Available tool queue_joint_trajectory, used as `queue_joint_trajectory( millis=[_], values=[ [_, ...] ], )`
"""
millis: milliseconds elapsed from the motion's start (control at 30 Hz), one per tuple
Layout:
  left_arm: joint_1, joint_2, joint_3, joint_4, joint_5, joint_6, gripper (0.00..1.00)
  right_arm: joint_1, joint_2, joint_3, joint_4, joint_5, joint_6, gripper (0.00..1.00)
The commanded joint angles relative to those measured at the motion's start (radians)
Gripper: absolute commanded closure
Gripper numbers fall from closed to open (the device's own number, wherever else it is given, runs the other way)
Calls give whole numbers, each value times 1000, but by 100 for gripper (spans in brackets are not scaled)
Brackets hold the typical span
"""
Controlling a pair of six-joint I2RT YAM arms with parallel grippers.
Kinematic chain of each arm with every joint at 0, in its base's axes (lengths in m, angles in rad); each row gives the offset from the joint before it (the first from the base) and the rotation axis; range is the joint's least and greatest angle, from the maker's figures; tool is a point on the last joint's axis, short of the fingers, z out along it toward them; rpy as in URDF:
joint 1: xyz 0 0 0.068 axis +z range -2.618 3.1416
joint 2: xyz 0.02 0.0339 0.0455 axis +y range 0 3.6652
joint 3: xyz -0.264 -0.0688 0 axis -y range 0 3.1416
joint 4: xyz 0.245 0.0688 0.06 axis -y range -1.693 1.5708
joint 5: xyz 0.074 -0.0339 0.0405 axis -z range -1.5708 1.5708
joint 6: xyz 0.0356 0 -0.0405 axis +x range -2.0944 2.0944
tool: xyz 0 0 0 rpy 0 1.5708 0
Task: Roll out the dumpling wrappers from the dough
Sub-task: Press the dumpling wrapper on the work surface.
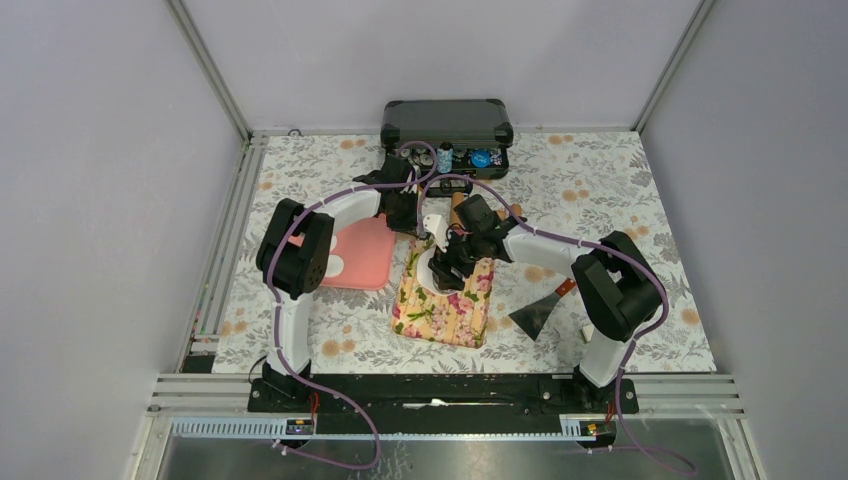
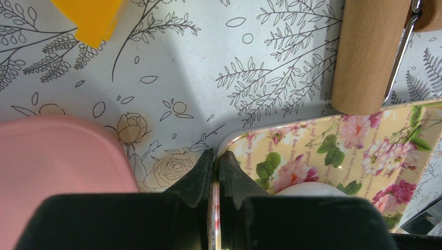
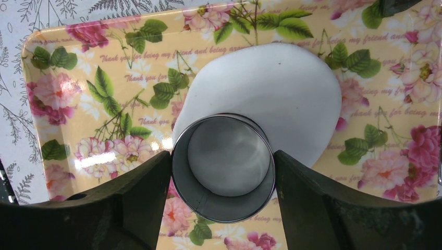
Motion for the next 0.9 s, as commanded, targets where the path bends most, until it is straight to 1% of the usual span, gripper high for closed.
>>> queue_joint_trajectory(
  millis=[0,133,300,367,533,700,800,867],
  values=[
    [27,23,-33,-41,-121,-17,100,23,28,-24,-129,4,-2,26],
    [27,18,-33,-41,-123,-17,100,26,57,12,-123,16,23,26],
    [28,17,-35,-41,-126,-17,100,25,68,22,-101,101,27,24],
    [28,15,-36,-41,-126,-17,100,26,59,10,-98,104,18,23],
    [28,15,-36,-40,-124,-19,100,26,12,3,-112,42,-3,18],
    [28,12,-36,-38,-128,-19,100,25,-45,60,-141,-24,-46,8],
    [28,12,-35,-38,-128,-19,100,26,-65,104,-143,-29,-49,4],
    [28,12,-35,-38,-129,-18,100,26,-70,127,-142,-1,-57,1]
  ],
)
